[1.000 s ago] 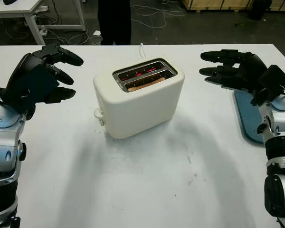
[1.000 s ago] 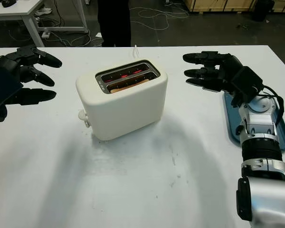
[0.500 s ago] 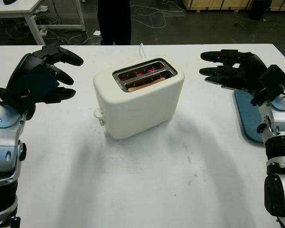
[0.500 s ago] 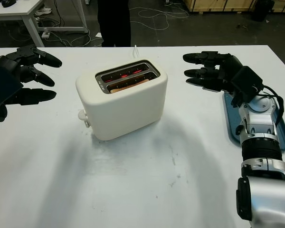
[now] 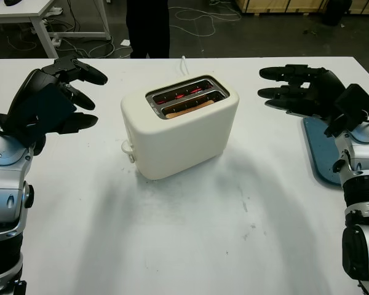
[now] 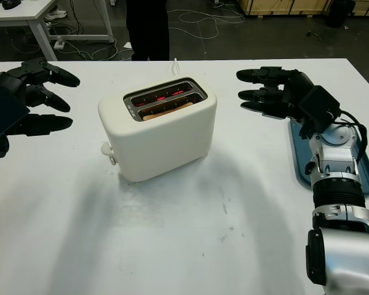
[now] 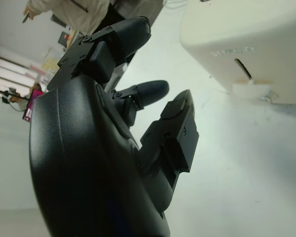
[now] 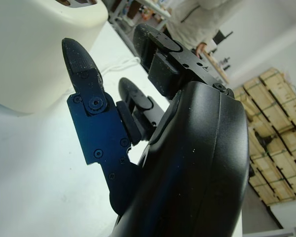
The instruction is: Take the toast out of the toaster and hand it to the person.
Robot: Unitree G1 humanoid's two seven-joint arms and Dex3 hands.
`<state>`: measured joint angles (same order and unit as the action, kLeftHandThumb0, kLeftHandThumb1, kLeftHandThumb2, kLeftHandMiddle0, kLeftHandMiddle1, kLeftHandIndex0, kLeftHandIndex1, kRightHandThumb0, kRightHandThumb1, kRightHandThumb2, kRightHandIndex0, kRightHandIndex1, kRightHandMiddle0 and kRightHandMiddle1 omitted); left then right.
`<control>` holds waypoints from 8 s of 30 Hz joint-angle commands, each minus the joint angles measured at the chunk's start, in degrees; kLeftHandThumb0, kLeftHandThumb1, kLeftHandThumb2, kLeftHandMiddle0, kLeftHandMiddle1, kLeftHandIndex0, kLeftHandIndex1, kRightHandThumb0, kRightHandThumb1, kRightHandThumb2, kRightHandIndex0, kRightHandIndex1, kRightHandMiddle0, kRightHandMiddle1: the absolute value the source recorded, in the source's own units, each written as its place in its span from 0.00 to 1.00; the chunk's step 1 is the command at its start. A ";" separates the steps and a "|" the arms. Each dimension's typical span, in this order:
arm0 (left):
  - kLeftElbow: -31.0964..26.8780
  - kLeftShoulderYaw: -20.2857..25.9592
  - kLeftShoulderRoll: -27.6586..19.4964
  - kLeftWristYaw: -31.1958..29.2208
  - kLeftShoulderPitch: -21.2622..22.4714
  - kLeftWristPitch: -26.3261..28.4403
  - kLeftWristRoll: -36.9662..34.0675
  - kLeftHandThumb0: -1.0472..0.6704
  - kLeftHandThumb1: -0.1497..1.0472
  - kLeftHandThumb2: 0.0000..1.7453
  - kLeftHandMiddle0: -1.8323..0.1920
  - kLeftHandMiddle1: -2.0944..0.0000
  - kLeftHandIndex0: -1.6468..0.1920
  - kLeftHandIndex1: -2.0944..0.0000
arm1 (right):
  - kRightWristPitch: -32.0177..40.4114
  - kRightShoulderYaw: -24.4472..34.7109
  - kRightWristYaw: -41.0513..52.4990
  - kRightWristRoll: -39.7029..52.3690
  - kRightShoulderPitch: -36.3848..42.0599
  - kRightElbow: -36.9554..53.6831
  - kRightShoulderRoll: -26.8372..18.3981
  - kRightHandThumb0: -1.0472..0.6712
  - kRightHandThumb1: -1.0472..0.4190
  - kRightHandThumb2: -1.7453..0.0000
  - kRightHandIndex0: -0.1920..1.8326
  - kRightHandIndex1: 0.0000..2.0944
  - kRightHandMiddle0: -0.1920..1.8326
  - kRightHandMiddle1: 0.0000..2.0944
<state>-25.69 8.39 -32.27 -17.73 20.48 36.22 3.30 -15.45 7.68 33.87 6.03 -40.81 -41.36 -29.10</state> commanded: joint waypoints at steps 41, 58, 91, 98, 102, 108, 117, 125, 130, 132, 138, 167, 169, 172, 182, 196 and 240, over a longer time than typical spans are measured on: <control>-0.96 -0.05 -0.02 0.23 0.80 0.51 0.21 0.87 0.89 0.12 0.71 0.34 0.71 0.48 | -1.61 0.52 0.34 0.82 -1.25 -1.19 0.21 0.30 0.17 1.00 0.53 0.00 0.49 0.00; -0.23 -0.05 0.08 0.42 1.01 -0.06 0.28 0.88 0.89 0.11 0.71 0.34 0.71 0.48 | -1.91 0.26 0.15 0.48 -1.61 -1.66 0.34 0.30 0.17 1.00 0.52 0.00 0.48 0.00; -0.74 0.26 0.05 0.10 0.55 -0.11 -0.08 0.87 0.89 0.10 0.71 0.33 0.71 0.47 | -2.83 0.56 0.06 0.75 -0.93 -1.65 0.52 0.31 0.18 1.00 0.52 0.00 0.48 0.00; -0.93 0.39 0.24 0.18 0.51 0.15 -0.24 0.88 0.89 0.11 0.70 0.32 0.71 0.47 | -2.28 0.48 -0.06 0.72 -1.07 -1.76 0.53 0.31 0.18 1.00 0.52 0.00 0.48 0.00; -0.68 0.31 0.08 0.17 0.50 -0.33 -0.05 0.88 0.89 0.10 0.71 0.33 0.71 0.47 | -1.42 0.25 -0.43 0.43 -0.98 -1.02 0.45 0.31 0.18 1.00 0.52 0.00 0.48 0.00; -0.85 0.36 -0.12 0.12 0.45 -0.13 0.04 0.87 0.89 0.10 0.71 0.33 0.71 0.47 | -2.29 0.50 0.10 0.88 -1.28 -2.04 0.64 0.31 0.18 1.00 0.53 0.00 0.49 0.00; -0.76 0.58 -0.26 -0.24 0.57 -0.16 -0.29 0.87 0.89 0.10 0.71 0.34 0.71 0.48 | -2.18 0.41 -0.43 0.55 -1.00 -1.75 0.60 0.30 0.18 1.00 0.52 0.00 0.49 0.00; -1.08 0.33 -0.25 -0.19 0.55 0.19 -0.09 0.87 0.89 0.11 0.71 0.34 0.71 0.48 | -1.95 0.81 0.34 1.44 -0.88 -1.81 0.77 0.32 0.18 1.00 0.52 0.00 0.49 0.00; -0.84 0.50 0.05 -0.09 0.40 -0.24 -0.31 0.88 0.89 0.11 0.71 0.33 0.71 0.48 | -1.58 0.89 0.22 1.57 -0.77 -1.63 0.82 0.31 0.18 1.00 0.52 0.00 0.49 0.00; -0.89 0.27 -0.19 -0.17 0.38 -0.31 -0.06 0.88 0.89 0.11 0.71 0.33 0.71 0.48 | -1.75 0.85 0.04 1.38 -0.79 -1.67 0.79 0.30 0.18 1.00 0.52 0.00 0.49 0.00; -0.73 0.09 -0.10 -0.01 0.43 -0.54 0.12 0.88 0.89 0.10 0.70 0.33 0.70 0.48 | -2.30 0.63 -0.01 0.92 -1.00 -1.96 0.65 0.31 0.18 1.00 0.53 0.00 0.49 0.00; -0.44 -0.13 -0.34 -0.22 0.67 -0.66 0.16 0.88 0.89 0.11 0.70 0.34 0.71 0.48 | -2.63 0.47 -0.15 0.87 -1.38 -2.58 0.88 0.31 0.18 1.00 0.52 0.00 0.49 0.00; -0.50 -0.01 -0.23 -0.19 0.66 -0.63 0.04 0.88 0.89 0.11 0.70 0.34 0.71 0.47 | -2.29 0.41 -0.25 0.81 -1.21 -2.13 0.81 0.32 0.18 1.00 0.52 0.00 0.49 0.00; -0.65 -0.01 -0.30 -0.16 0.54 -0.72 0.14 0.88 0.89 0.10 0.70 0.33 0.71 0.47 | -2.40 0.53 0.00 1.07 -1.15 -2.09 0.90 0.33 0.18 1.00 0.52 0.00 0.49 0.00; -0.81 0.33 -0.07 -0.16 0.52 -0.47 -0.24 0.88 0.89 0.11 0.71 0.33 0.71 0.47 | -1.47 0.41 -0.36 0.96 -0.79 -0.77 0.91 0.34 0.18 1.00 0.52 0.00 0.49 0.00; -1.18 0.40 -0.47 -0.40 0.30 -0.21 -0.13 0.88 0.89 0.11 0.72 0.34 0.71 0.48 | -1.09 0.95 0.88 2.62 -0.78 -1.36 1.46 0.37 0.18 1.00 0.52 0.00 0.48 0.00; -1.21 0.19 -0.31 -0.13 0.47 0.49 0.16 0.87 0.89 0.10 0.72 0.33 0.72 0.48 | -1.16 0.74 0.10 1.92 -0.68 -0.87 1.25 0.36 0.19 1.00 0.52 0.00 0.48 0.00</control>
<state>-26.28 8.66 -32.10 -17.88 20.48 36.35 3.29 -16.37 8.51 34.50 8.19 -41.87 -42.65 -28.02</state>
